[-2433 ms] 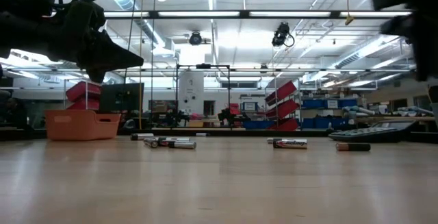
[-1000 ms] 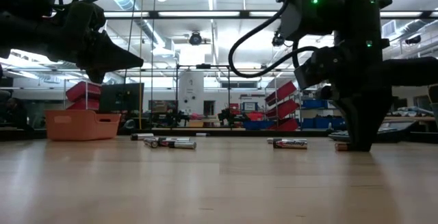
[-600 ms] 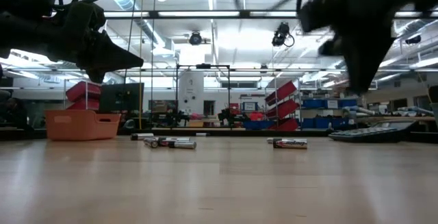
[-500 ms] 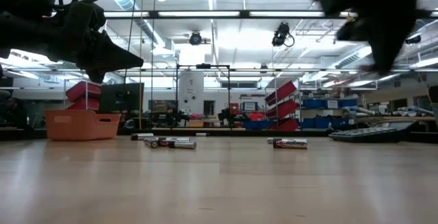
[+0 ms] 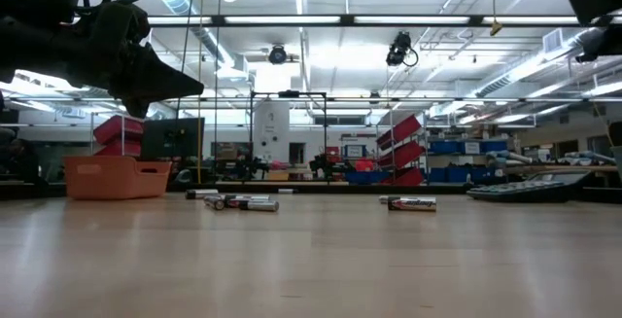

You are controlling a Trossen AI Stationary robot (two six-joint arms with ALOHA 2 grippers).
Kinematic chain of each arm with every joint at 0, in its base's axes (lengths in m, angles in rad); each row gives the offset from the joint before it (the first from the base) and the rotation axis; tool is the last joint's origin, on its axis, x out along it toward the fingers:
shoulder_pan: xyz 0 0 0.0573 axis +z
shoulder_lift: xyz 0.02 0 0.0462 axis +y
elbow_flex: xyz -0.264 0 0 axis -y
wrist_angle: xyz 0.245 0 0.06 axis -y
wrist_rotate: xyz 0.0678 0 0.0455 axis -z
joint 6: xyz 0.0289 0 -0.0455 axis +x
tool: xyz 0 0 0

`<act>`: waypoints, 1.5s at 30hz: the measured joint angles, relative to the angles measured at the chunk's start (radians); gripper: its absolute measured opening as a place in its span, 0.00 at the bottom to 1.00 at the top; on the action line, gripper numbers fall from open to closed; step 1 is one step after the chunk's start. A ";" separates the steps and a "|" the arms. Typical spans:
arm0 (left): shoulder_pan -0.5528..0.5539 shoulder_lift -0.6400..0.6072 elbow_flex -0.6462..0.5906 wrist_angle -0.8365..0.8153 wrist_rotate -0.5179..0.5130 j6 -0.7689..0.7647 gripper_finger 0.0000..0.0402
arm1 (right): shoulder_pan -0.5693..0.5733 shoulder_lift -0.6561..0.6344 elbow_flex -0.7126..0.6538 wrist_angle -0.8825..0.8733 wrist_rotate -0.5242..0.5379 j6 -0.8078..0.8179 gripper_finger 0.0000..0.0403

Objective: Sort batteries
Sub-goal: Put the black battery into the blue bin, then put the silver battery into the orange bin

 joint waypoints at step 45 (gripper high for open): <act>-0.017 0.000 0.128 -0.066 0.187 0.014 0.00 | -0.511 0.283 0.148 0.744 0.313 -0.591 0.22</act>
